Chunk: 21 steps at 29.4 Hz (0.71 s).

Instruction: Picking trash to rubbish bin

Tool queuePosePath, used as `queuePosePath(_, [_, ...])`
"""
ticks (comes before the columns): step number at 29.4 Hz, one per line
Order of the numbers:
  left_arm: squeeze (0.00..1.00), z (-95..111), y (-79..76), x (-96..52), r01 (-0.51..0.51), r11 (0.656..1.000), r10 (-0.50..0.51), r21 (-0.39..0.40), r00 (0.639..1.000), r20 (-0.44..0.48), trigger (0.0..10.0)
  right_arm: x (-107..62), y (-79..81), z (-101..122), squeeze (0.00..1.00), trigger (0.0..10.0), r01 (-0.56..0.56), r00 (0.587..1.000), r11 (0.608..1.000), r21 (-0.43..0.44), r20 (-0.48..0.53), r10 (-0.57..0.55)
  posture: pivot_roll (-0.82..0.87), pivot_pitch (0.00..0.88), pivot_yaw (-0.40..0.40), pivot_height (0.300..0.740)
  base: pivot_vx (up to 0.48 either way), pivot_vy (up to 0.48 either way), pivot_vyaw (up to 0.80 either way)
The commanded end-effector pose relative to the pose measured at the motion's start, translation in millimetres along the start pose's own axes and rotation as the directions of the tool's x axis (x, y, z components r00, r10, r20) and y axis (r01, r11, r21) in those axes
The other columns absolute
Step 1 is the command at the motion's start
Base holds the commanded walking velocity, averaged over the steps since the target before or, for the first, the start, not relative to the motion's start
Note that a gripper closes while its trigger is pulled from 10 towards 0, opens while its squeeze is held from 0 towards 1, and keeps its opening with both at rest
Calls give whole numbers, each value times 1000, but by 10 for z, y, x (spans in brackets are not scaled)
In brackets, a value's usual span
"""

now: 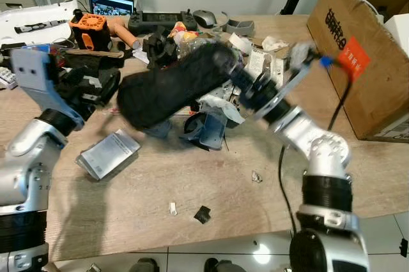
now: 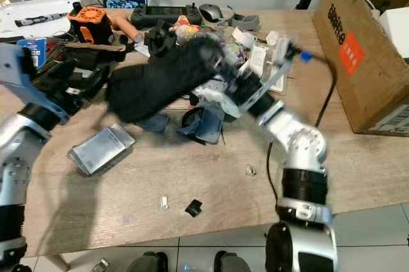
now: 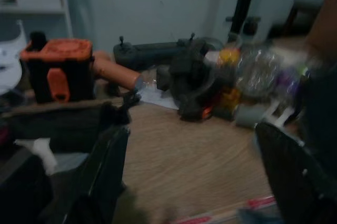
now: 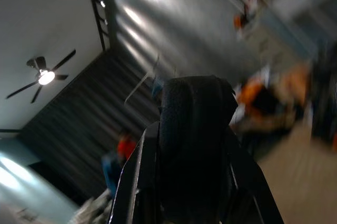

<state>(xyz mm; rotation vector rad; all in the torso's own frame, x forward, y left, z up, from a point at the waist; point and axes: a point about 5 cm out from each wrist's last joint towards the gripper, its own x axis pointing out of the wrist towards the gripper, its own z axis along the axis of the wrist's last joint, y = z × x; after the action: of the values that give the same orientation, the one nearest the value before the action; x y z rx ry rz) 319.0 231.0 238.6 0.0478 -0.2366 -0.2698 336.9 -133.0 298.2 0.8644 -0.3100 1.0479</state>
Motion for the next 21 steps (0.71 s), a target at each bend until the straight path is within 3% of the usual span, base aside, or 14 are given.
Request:
queuePosePath(1, [0,-101,-23,-2,-22,997,26,73,999,-46,10000,55,161,210,0,0,-65,997,988,-139,34,71,51,191,-37,740,0,0,0])
queuePosePath(2, [0,-117,-38,16,-35,995,39,93,998,-48,10000,82,203,282,0,0,-68,997,977,-204,22,74,50,198,-39,740,0,0,0])
queuePosePath(6, [0,-136,-42,49,-74,991,79,110,996,-44,10000,102,231,420,0,0,-42,998,956,-292,27,52,46,216,-44,740,0,0,0])
queuePosePath(8, [0,-152,-67,71,-94,987,101,134,994,-43,10000,94,229,645,0,0,38,995,920,-390,95,-1,44,190,-44,740,0,0,0])
queuePosePath(9, [0,-152,-67,71,-94,987,101,134,994,-43,10000,94,229,645,0,0,38,995,920,-390,95,-1,44,190,-44,740,0,0,0])
queuePosePath(10, [0,-160,-100,88,-91,986,98,140,994,-43,10000,67,205,853,0,0,136,982,867,-480,178,-56,43,214,-48,740,0,0,0])
queuePosePath(11, [0,-175,-168,102,-82,987,88,140,995,-38,10000,-44,162,1221,0,0,336,927,732,-592,348,-143,35,195,-41,740,0,0,0])
queuePosePath(12, [0,-175,-168,102,-82,987,88,140,995,-38,10000,-44,162,1221,0,0,336,927,732,-592,348,-143,35,195,-41,740,0,0,0])
queuePosePath(13, [0,-183,-202,100,-77,988,82,135,996,-35,10000,-123,148,1371,0,0,420,892,656,-627,418,-171,34,187,-40,740,0,0,0])
queuePosePath(15, [0,-193,-245,105,-71,989,76,132,997,-32,10000,-242,144,1561,0,0,511,848,548,-663,495,-192,34,200,-44,740,0,0,0])
queuePosePath(16, [0,-193,-245,105,-71,989,76,132,997,-32,10000,-242,144,1561,0,0,511,848,548,-663,495,-192,34,200,-44,740,0,0,0])
queuePosePath(18, [0,-215,-267,106,-70,988,75,137,997,-34,10000,-368,139,1709,0,0,574,812,461,-676,544,-213,32,206,-44,740,0,0,0])
queuePosePath(20, [0,-215,-267,106,-70,988,75,137,997,-34,10000,-368,139,1709,0,0,574,812,461,-676,544,-213,32,206,-44,740,0,0,0])
queuePosePath(21, [0,-223,-275,102,-74,989,79,131,996,-33,10000,-437,140,1783,0,0,604,793,411,-683,567,-224,26,185,-39,740,0,0,0])
